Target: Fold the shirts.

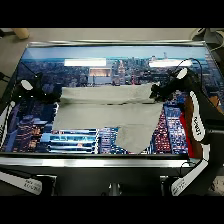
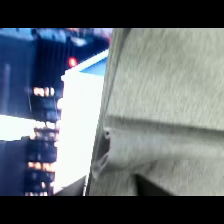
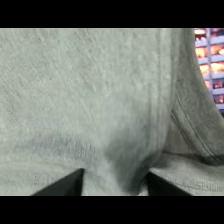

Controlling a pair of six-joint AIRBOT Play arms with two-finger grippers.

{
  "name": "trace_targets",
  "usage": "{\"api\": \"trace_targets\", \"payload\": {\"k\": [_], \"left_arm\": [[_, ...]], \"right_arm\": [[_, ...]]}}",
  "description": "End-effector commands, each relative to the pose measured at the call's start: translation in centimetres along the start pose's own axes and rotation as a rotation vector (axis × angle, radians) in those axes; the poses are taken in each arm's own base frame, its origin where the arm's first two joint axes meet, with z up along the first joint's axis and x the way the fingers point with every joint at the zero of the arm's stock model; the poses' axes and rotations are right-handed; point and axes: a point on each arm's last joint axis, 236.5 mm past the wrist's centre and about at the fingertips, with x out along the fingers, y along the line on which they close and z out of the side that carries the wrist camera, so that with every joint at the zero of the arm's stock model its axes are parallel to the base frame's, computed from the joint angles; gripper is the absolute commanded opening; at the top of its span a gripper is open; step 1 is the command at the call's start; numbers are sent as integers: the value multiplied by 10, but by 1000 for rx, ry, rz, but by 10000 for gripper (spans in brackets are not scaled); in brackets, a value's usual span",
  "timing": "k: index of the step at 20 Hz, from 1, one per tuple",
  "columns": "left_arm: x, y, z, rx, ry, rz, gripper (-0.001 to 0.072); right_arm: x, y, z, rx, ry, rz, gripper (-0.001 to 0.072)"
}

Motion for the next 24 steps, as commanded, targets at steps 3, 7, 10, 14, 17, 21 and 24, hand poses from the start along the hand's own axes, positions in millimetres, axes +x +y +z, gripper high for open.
{"api": "trace_targets", "payload": {"k": [3, 7, 10, 14, 17, 21, 24], "left_arm": [[-27, 12, -43, -2, 187, -13, 547], [-45, 42, -99, -84, 279, -10, 547], [-27, 49, -156, -129, 312, -11, 547], [-11, 30, -161, -180, 254, -97, 532], [-7, 23, -149, -217, 207, -106, 335], [-7, 23, -146, -227, 195, -102, 22], [-8, 22, -147, -205, 198, -106, 21]], "right_arm": [[-35, -28, -50, -49, 186, -150, 448], [-46, -60, -102, -16, 338, -193, 449], [-33, -71, -134, -8, 313, -189, 448], [-35, -74, -147, -23, 301, -194, 447], [-36, -78, -149, -27, 307, -212, 449], [-21, -75, -189, -13, 364, -150, 457], [1, -69, -218, 33, 371, -74, 468]]}}
